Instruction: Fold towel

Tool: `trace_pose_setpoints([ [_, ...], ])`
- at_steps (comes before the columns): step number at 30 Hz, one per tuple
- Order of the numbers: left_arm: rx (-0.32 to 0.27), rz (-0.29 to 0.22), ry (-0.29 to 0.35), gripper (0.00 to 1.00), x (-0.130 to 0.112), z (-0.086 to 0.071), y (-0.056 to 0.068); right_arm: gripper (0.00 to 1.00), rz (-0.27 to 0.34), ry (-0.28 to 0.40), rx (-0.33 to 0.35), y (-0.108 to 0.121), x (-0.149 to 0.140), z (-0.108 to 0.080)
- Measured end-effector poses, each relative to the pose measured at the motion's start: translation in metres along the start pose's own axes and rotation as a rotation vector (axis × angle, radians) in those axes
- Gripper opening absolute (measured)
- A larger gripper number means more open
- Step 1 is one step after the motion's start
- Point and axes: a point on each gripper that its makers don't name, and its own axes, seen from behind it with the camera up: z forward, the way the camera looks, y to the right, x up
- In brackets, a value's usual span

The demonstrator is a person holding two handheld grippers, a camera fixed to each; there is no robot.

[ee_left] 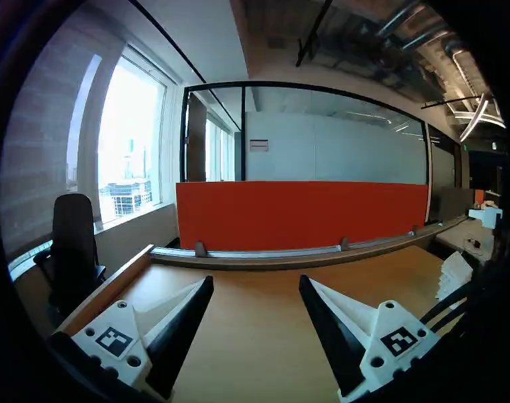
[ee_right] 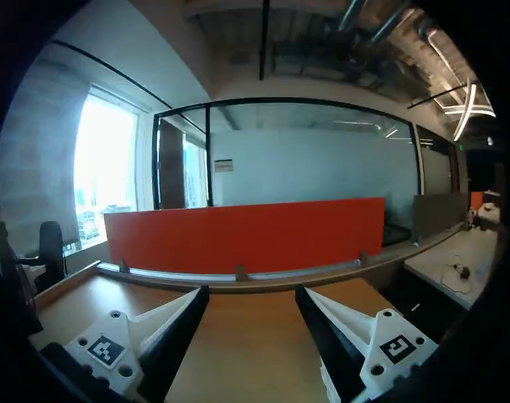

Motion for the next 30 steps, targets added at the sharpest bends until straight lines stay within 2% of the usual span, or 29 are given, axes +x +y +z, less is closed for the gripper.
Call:
trace_pose_setpoints([
  [8, -0.015, 0.012, -0.011, 0.95, -0.011, 0.0, 0.003, 0.99, -0.01, -0.012, 0.009, -0.011, 0.003, -0.002],
  [17, -0.032, 0.025, 0.018, 0.95, -0.024, -0.001, 0.006, 0.99, -0.03, -0.024, 0.03, -0.03, 0.002, -0.008],
  [23, -0.031, 0.031, 0.043, 0.95, -0.041, -0.003, 0.007, 0.99, -0.038, -0.026, 0.033, -0.038, -0.004, -0.014],
  [30, -0.02, 0.015, 0.067, 0.94, -0.068, 0.0, 0.005, 0.99, -0.054, -0.032, 0.019, -0.036, -0.019, -0.021],
])
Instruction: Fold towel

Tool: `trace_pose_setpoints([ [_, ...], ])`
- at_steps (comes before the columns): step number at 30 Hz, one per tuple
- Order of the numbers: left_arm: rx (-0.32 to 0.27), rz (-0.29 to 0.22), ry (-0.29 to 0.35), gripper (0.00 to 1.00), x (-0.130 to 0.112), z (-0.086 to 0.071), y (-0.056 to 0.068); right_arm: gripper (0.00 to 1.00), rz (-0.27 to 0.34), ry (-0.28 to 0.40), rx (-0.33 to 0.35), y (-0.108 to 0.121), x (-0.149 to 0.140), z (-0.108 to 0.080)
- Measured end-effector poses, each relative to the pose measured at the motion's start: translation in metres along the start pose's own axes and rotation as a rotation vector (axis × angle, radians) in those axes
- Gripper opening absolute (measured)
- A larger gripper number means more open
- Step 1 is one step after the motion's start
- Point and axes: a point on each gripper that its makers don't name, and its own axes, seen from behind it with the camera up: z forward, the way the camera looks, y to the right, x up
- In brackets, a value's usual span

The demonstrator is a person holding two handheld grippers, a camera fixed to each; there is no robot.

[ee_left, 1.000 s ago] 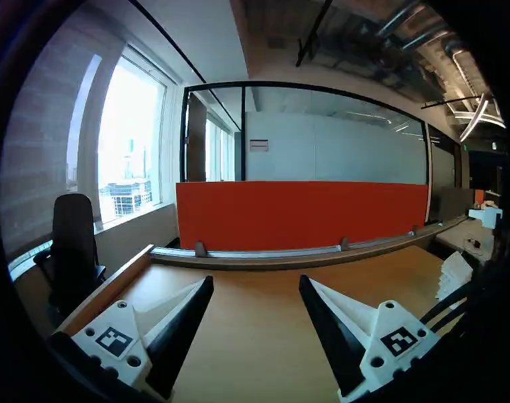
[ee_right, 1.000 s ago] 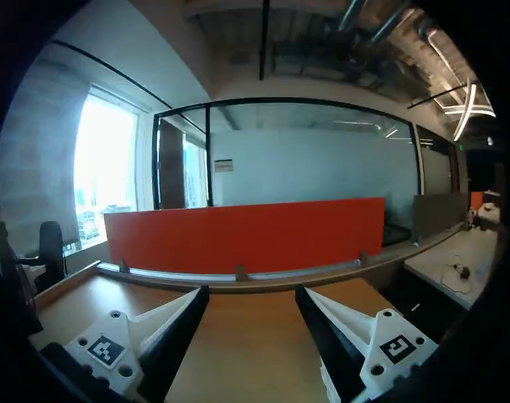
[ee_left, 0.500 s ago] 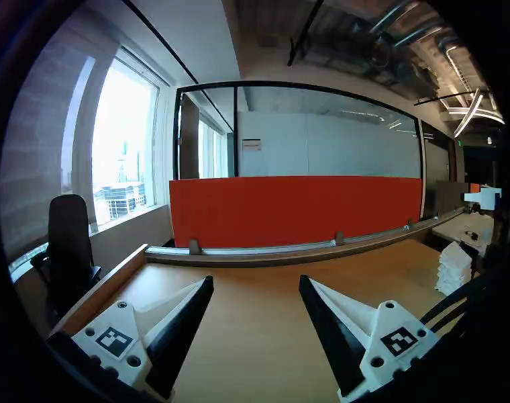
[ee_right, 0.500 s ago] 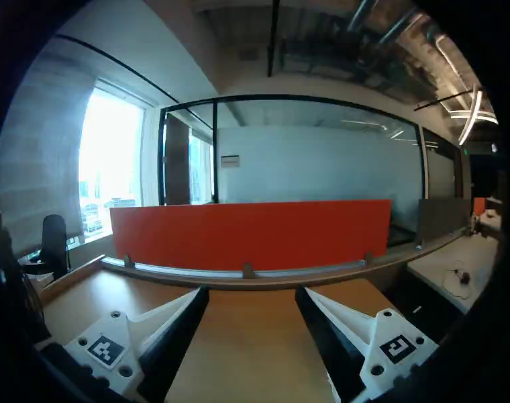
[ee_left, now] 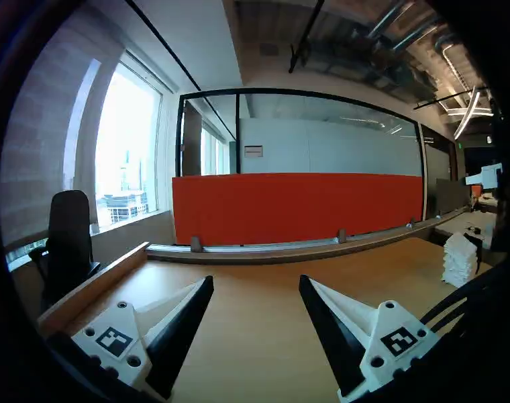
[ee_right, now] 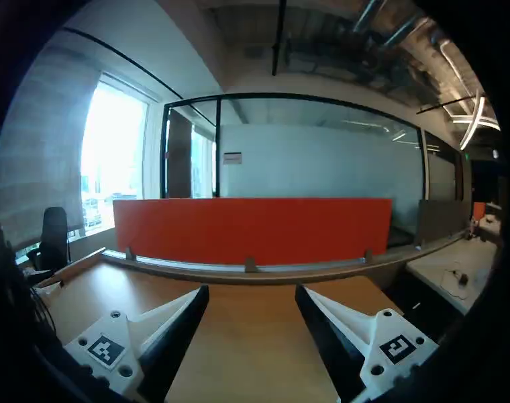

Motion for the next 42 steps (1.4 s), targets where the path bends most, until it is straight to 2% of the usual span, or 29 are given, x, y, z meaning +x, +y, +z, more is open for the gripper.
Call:
trace_pose_setpoints([
  [9, 0.024, -0.016, 0.021, 0.95, -0.039, -0.001, -0.009, 0.99, -0.036, 0.005, -0.015, 0.003, -0.016, -0.004],
  [23, 0.041, -0.037, 0.055, 0.94, -0.081, 0.0, -0.01, 1.0, -0.052, 0.026, -0.02, 0.002, -0.042, -0.001],
  [35, 0.048, -0.047, 0.075, 0.94, -0.096, 0.001, -0.011, 1.0, -0.07, 0.049, -0.028, 0.006, -0.045, -0.004],
  [42, 0.058, -0.056, 0.077, 0.94, -0.101, 0.0, -0.015, 1.0, -0.077, 0.06, -0.031, 0.005, -0.041, -0.004],
])
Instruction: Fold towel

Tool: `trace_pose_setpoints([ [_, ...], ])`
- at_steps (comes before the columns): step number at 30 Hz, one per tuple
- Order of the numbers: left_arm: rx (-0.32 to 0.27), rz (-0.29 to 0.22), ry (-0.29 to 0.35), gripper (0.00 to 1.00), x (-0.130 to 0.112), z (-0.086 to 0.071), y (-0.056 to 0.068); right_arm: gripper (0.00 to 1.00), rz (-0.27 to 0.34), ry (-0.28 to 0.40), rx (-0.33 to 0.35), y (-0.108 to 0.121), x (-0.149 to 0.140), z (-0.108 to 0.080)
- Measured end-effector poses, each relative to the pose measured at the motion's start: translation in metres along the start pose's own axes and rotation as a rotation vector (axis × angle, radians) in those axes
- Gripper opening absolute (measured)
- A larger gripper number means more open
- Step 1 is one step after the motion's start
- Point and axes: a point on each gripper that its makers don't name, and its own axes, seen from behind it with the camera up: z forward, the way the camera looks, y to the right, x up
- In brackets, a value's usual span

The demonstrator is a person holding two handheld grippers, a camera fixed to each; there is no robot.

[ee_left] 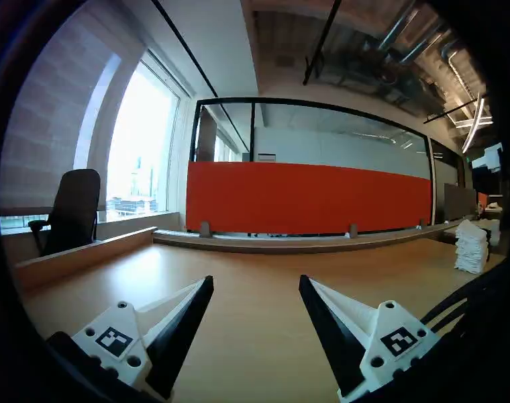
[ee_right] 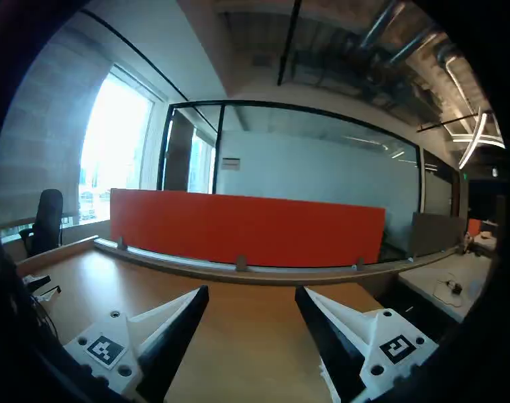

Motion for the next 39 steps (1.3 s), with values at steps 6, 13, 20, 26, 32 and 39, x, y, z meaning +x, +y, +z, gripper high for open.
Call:
trace_pose_setpoints([
  [6, -0.002, 0.009, -0.013, 0.95, -0.007, 0.001, 0.001, 1.0, 0.007, 0.011, 0.0, 0.001, 0.003, -0.001],
  [13, -0.013, 0.036, -0.016, 0.95, -0.01, 0.003, 0.008, 1.0, 0.013, 0.011, 0.003, 0.003, 0.001, 0.0],
  [20, -0.006, 0.037, -0.016, 0.94, -0.01, 0.003, 0.005, 1.0, 0.014, 0.009, 0.002, 0.005, 0.0, 0.0],
  [26, -0.005, 0.041, -0.017, 0.95, -0.011, 0.003, 0.005, 1.0, 0.025, 0.013, -0.001, 0.009, 0.002, 0.001],
  [32, -0.005, 0.041, -0.017, 0.95, -0.01, 0.003, 0.005, 1.0, 0.02, 0.027, -0.012, 0.019, 0.002, 0.003],
  [39, -0.005, 0.041, -0.017, 0.95, -0.01, 0.003, 0.005, 1.0, 0.024, 0.043, -0.035, 0.032, -0.002, 0.005],
])
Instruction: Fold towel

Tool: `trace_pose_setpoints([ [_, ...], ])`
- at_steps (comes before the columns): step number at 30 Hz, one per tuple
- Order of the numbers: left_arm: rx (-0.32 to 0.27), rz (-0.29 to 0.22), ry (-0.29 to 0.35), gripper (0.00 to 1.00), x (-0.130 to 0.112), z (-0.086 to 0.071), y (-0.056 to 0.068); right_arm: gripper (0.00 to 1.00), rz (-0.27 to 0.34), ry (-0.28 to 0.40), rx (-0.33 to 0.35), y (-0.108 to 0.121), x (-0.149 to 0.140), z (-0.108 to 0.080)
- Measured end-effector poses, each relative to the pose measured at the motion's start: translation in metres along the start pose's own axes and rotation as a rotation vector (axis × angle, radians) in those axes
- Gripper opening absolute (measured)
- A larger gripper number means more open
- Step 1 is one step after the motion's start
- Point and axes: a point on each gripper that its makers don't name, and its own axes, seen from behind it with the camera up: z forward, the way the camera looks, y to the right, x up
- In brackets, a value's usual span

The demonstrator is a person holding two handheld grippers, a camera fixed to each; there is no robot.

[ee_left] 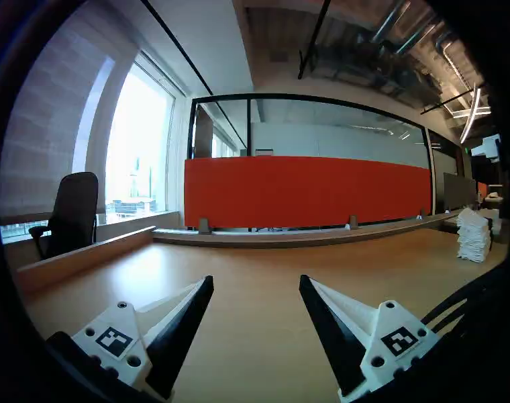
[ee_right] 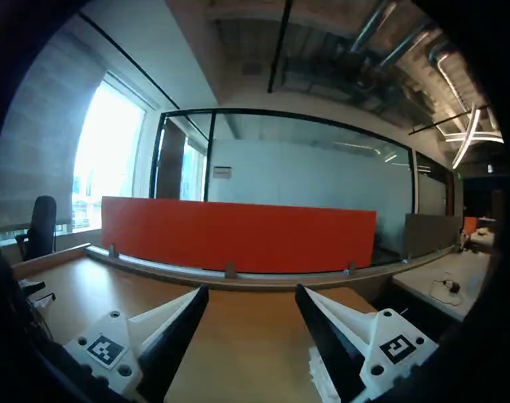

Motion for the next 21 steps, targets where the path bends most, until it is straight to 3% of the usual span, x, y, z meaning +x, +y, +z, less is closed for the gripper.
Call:
trace_pose_setpoints([
  [11, 0.0, 0.001, 0.0, 0.95, -0.001, 0.0, 0.0, 1.0, 0.024, 0.012, 0.008, 0.011, -0.022, 0.006],
  [21, 0.0, 0.0, 0.0, 0.95, -0.001, 0.0, 0.0, 1.0, 0.039, 0.005, 0.016, 0.013, -0.071, 0.008],
])
